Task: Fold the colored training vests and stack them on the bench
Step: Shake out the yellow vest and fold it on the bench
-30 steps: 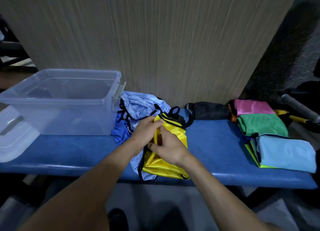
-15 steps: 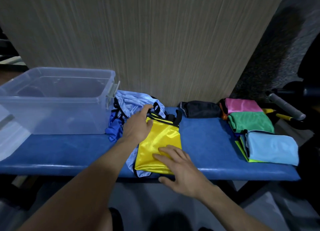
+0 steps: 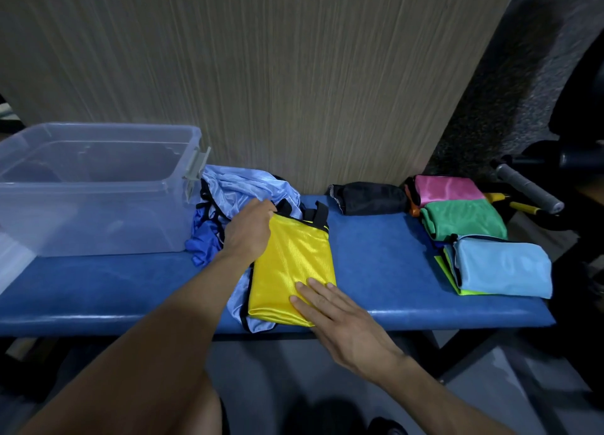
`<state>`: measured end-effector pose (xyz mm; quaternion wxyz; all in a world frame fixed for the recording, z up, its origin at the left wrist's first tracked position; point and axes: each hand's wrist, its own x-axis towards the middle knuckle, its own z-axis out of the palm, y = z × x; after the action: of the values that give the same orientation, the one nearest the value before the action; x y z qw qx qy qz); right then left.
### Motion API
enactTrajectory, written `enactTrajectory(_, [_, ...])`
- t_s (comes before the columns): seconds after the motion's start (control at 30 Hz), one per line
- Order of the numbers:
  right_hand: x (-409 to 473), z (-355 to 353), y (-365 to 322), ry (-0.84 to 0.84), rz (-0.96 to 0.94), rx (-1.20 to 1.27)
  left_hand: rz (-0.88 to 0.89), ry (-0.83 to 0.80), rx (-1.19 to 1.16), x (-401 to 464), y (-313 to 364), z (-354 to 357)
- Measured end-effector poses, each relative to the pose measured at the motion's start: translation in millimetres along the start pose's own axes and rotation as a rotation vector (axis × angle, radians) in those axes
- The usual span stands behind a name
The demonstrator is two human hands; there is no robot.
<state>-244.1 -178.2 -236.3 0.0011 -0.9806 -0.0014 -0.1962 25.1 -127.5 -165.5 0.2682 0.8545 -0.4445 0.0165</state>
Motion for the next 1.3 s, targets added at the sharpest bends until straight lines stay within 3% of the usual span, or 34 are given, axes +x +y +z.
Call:
enactTrajectory(0.23, [-3.9,2.2,5.3,-0.006,-0.034,-0.054,-0.007,-0.021,0.055,-3.0,-0.8,2.0])
enactTrajectory(0.37, [-1.8,0.0,8.1,-0.001,-0.011,0.058,0.242,0.096,-0.034,-13.2,17.3,-26.9])
enactTrajectory(0.43, [-0.9,0.4,8.6,0.012,-0.004,0.096,0.431,-0.028,-0.172,-29.1,26.8,-41.3])
enactTrajectory(0.5, [0.2,-0.6,7.5,0.010,-0.001,0.124,0.522,-0.295,-0.226,-52.9,33.0,-50.8])
enactTrajectory(0.57, [1.2,-6.2,6.4,0.003,0.043,0.180,0.546,-0.500,-0.147,-74.4,33.2,-54.4])
enactTrajectory(0.63, [3.3,-13.1,5.5,0.029,0.122,0.281,0.560,-0.553,0.011,-88.9,25.8,-52.4])
enactTrajectory(0.73, [11.6,-26.2,3.5,0.076,0.259,0.449,0.497,-0.508,0.220,-100.1,19.0,-48.6])
enactTrajectory(0.87, [30.6,-46.6,6.3,0.165,0.383,0.501,0.440,-0.403,0.300,-102.5,31.5,-46.3])
enactTrajectory(0.93, [38.7,-57.8,13.1,0.229,0.457,0.545,0.409,-0.318,0.223,-99.6,35.3,-48.2])
enactTrajectory(1.1, [47.7,-94.7,28.8,0.416,0.572,0.693,0.371,0.067,-0.177,-93.9,49.8,-64.5])
enactTrajectory(1.2, [44.2,-101.5,40.0,0.283,0.574,0.811,0.333,0.099,-0.350,-87.3,64.9,-73.7])
enactTrajectory(1.3, [46.0,-113.3,46.7,0.447,0.573,0.981,0.344,0.161,-0.498,-79.8,82.5,-82.2])
